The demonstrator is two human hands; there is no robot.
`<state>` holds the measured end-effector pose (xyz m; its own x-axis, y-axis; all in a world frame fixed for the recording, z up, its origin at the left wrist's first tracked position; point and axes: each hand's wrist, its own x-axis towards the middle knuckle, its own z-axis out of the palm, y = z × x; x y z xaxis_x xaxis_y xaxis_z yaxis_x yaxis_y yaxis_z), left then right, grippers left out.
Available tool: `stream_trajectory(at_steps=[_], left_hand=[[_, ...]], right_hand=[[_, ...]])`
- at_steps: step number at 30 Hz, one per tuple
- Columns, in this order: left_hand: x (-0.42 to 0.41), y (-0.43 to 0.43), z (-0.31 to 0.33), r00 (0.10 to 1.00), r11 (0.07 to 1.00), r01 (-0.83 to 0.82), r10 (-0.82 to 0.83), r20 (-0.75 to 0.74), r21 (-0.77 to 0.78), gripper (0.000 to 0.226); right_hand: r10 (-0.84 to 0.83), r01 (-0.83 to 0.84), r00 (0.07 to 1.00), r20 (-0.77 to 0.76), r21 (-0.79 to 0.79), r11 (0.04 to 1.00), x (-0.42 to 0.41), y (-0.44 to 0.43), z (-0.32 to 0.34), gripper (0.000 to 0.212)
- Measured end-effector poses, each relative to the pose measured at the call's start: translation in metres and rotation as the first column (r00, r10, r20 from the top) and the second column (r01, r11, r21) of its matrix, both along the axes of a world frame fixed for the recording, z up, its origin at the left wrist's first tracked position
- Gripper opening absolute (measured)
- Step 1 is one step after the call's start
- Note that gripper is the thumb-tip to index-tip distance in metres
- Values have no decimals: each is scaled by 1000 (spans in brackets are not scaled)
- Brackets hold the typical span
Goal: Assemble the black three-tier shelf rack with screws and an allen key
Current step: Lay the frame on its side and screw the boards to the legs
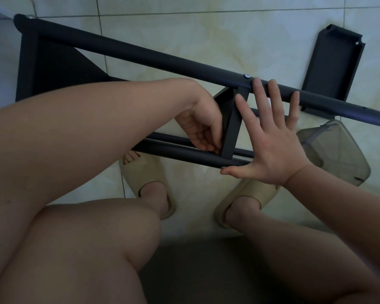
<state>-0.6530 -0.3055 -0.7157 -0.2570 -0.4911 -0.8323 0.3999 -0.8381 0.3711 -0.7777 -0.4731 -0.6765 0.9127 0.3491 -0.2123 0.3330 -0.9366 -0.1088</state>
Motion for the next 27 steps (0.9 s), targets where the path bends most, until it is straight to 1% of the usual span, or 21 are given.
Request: stream_trajectory(at_steps=[3,7,16,22,27], left_hand=[[-1,1,-1,1000,1000,-16,16,-12,13,12],[-3,-1,-4,1000,1000,11,-11,11,24,10],[-2,2,-5,997,998,-59,58,-48,-4,14],[-3,2,-6,999,1000,-26,26,-22,14,9],[-3,3,-5,998,999,-48,47,-45,-16,13]], right_hand=[[1,-1,1000,-2,-1,1000,0,0,0,132],[0,0,1000,-4,-1,1000,0,0,0,132],[0,0,1000,-10,2,1000,1,0,0,131],[-1,1,1000,-13,7,1000,1,0,1,131],[2,-2,1000,-15,10,1000,1,0,1,130]])
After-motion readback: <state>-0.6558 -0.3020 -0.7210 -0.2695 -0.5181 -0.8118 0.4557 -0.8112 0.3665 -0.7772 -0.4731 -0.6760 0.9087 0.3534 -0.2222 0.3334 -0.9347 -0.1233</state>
